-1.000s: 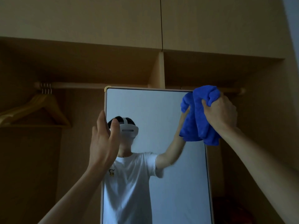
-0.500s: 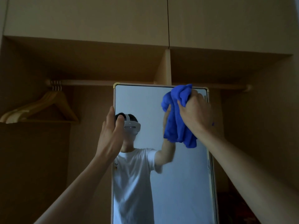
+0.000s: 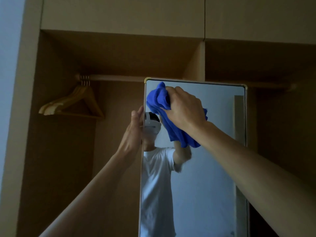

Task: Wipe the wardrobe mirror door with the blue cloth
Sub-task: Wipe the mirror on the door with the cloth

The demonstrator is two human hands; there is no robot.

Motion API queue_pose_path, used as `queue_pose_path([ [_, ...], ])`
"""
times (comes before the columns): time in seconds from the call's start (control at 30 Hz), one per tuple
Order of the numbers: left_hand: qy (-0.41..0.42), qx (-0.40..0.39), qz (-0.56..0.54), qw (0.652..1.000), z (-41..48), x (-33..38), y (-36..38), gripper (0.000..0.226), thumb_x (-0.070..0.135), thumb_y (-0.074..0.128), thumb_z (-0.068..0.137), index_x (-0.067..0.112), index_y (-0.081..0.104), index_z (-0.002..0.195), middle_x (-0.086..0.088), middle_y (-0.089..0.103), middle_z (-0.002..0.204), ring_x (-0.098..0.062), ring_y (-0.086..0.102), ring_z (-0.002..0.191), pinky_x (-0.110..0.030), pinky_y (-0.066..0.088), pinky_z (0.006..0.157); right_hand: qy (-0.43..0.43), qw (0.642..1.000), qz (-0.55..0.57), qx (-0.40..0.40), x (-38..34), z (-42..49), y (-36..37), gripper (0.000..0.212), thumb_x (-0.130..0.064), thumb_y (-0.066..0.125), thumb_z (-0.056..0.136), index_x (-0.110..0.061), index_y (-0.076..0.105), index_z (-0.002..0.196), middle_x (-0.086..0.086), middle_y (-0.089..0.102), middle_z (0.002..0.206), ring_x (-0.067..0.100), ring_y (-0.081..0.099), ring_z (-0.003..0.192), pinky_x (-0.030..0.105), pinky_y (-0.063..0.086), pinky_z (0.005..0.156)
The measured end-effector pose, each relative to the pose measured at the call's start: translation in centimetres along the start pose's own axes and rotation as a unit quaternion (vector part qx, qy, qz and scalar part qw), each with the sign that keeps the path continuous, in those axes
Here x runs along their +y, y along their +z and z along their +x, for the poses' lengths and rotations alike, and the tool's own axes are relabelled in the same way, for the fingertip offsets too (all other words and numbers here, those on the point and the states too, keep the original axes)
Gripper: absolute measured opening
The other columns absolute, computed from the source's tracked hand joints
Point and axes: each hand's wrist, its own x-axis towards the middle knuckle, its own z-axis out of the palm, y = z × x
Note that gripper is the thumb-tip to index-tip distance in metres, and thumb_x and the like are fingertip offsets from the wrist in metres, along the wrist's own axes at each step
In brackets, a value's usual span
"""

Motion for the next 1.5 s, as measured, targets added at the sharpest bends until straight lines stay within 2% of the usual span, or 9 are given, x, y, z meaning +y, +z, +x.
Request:
queue_pose_path([
  [0.1, -0.003, -0.006, -0.009, 1.0, -0.1, -0.6, -0.2, 0.056, 0.065, 0.013, 0.104, 0.049, 0.038, 0.152, 0.021, 0.076, 0.102, 0.006, 0.07, 0.095, -0.016, 0.055, 0.068, -0.051, 0.998, 0.018, -0.019, -0.2, 0.1, -0.2, 0.024, -0.026, 0.063, 0.093, -0.022, 0.058, 0.116, -0.002, 0.061, 0.1, 0.023, 0.061, 0.085, 0.035, 0.044, 0.065],
  [0.27, -0.012, -0.001, -0.01, 1.0, -0.8, -1.3, -0.2, 0.042, 0.071, 0.016, 0.1, 0.069, 0.053, 0.121, 0.017, 0.074, 0.114, -0.006, 0.07, 0.107, -0.042, 0.052, 0.1, -0.107, 0.993, 0.027, -0.035, -0.8, -0.2, -0.4, 0.018, -0.024, 0.064, 0.091, -0.023, 0.06, 0.109, -0.003, 0.058, 0.094, 0.024, 0.058, 0.086, 0.039, 0.048, 0.065],
  [0.37, -0.018, -0.003, -0.007, 1.0, -1.2, -1.5, -0.3, 0.043, 0.07, 0.017, 0.099, 0.069, 0.059, 0.108, 0.018, 0.075, 0.109, -0.003, 0.071, 0.102, -0.035, 0.053, 0.09, -0.121, 0.991, 0.03, -0.039, -1.0, -0.8, -0.2, 0.022, -0.021, 0.064, 0.09, -0.024, 0.06, 0.111, -0.006, 0.053, 0.092, 0.023, 0.057, 0.088, 0.036, 0.043, 0.062],
  [0.6, -0.017, -0.009, -0.019, 1.0, -1.4, -2.3, -0.6, 0.062, 0.063, 0.012, 0.105, 0.038, 0.048, 0.149, 0.004, 0.075, 0.118, -0.012, 0.071, 0.107, -0.025, 0.054, 0.083, -0.166, 0.983, 0.009, -0.076, -0.7, -2.3, -0.2, 0.036, -0.011, 0.067, 0.085, -0.021, 0.063, 0.12, -0.001, 0.062, 0.104, 0.024, 0.056, 0.096, 0.033, 0.035, 0.062],
  [0.87, -0.014, -0.004, -0.023, 1.0, -2.4, -2.6, -0.3, 0.06, 0.063, 0.017, 0.105, 0.038, 0.04, 0.154, -0.003, 0.062, 0.142, -0.016, 0.061, 0.126, -0.032, 0.052, 0.104, -0.169, 0.977, 0.05, -0.117, -1.5, -9.2, 1.2, 0.051, -0.001, 0.073, 0.076, -0.017, 0.063, 0.123, 0.002, 0.065, 0.104, 0.022, 0.057, 0.091, 0.032, 0.041, 0.073],
  [1.03, -0.014, 0.013, 0.006, 1.0, -3.1, -2.2, 0.3, 0.052, 0.06, 0.018, 0.107, 0.043, 0.045, 0.147, 0.006, 0.064, 0.133, -0.007, 0.062, 0.114, -0.02, 0.051, 0.085, -0.185, 0.971, 0.049, -0.14, -1.7, -12.4, 1.6, 0.046, -0.002, 0.071, 0.08, -0.011, 0.065, 0.125, 0.01, 0.067, 0.111, 0.028, 0.062, 0.094, 0.041, 0.052, 0.079],
  [1.13, -0.013, 0.012, 0.006, 1.0, -3.5, -2.0, 0.4, 0.052, 0.06, 0.018, 0.107, 0.042, 0.044, 0.148, 0.006, 0.063, 0.135, -0.006, 0.062, 0.115, -0.024, 0.051, 0.093, -0.179, 0.973, 0.013, -0.144, -1.9, -11.7, 1.4, 0.046, -0.004, 0.064, 0.082, -0.013, 0.06, 0.127, 0.007, 0.064, 0.116, 0.025, 0.059, 0.1, 0.038, 0.05, 0.083],
  [1.27, -0.011, 0.017, -0.006, 1.0, -4.0, -1.9, 0.6, 0.055, 0.059, 0.019, 0.106, 0.04, 0.04, 0.153, -0.002, 0.059, 0.145, -0.017, 0.057, 0.131, -0.04, 0.045, 0.113, -0.153, 0.983, -0.029, -0.101, -2.0, -9.0, 0.9, 0.043, -0.007, 0.059, 0.081, -0.015, 0.058, 0.123, 0.003, 0.061, 0.112, 0.024, 0.055, 0.098, 0.04, 0.046, 0.081],
  [1.5, -0.01, 0.012, 0.015, 1.0, -4.4, -1.8, 0.5, 0.052, 0.062, 0.02, 0.104, 0.048, 0.038, 0.151, 0.009, 0.058, 0.141, -0.006, 0.057, 0.122, -0.021, 0.044, 0.091, -0.088, 0.995, -0.055, 0.005, -0.5, -1.9, -0.6, 0.043, -0.011, 0.067, 0.084, -0.012, 0.059, 0.126, 0.01, 0.062, 0.108, 0.03, 0.057, 0.099, 0.038, 0.039, 0.077],
])
